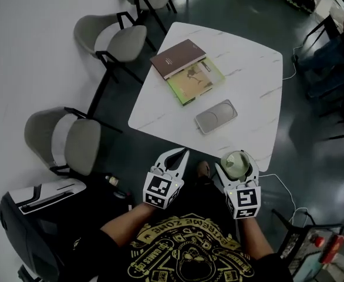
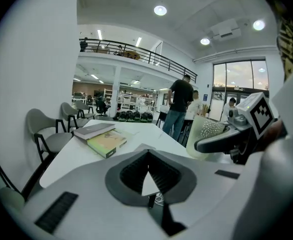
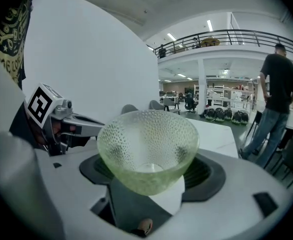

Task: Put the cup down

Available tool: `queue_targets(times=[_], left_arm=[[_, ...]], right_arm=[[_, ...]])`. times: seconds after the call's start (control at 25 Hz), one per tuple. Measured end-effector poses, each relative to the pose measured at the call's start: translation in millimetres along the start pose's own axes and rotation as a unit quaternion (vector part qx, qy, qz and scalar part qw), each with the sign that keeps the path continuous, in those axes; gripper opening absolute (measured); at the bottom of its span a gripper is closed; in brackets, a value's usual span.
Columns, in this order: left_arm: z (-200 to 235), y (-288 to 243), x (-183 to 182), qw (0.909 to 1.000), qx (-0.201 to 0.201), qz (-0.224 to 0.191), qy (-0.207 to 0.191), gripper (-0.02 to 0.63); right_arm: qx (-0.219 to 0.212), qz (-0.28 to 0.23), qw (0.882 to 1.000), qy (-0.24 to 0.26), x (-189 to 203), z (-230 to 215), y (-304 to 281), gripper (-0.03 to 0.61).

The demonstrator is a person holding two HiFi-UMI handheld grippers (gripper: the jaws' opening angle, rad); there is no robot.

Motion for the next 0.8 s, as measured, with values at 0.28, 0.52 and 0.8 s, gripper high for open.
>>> queue_targets(times=[0.28, 0.52, 0.8], left_arm=[[19, -24, -10, 0.9988, -0.046, -0.006, 0.012, 0.006], [35, -35, -22, 0.9962, -0.085, -0.012, 0.013, 0.006], [55, -37, -26, 0.9913, -0.129, -0.009, 0.021, 0.006]], right_arm=[[-0.053, -0.008, 0.998, 0.032, -17, -18, -52, 0.377], [-0.101, -0.004, 0.993, 0.053, -19, -19, -91, 0.376], [-0.145, 0.013, 0.986, 0.081, -8, -14, -140, 0.377]])
Point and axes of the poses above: the fingertips, and each gripper's own axes: y backward along the fingers, z to its left, x out of its underside, the point moved 3 cm from there along y, backward along the fingers, and after that the axes turned 9 degrees about y, right-handed, at the moved point
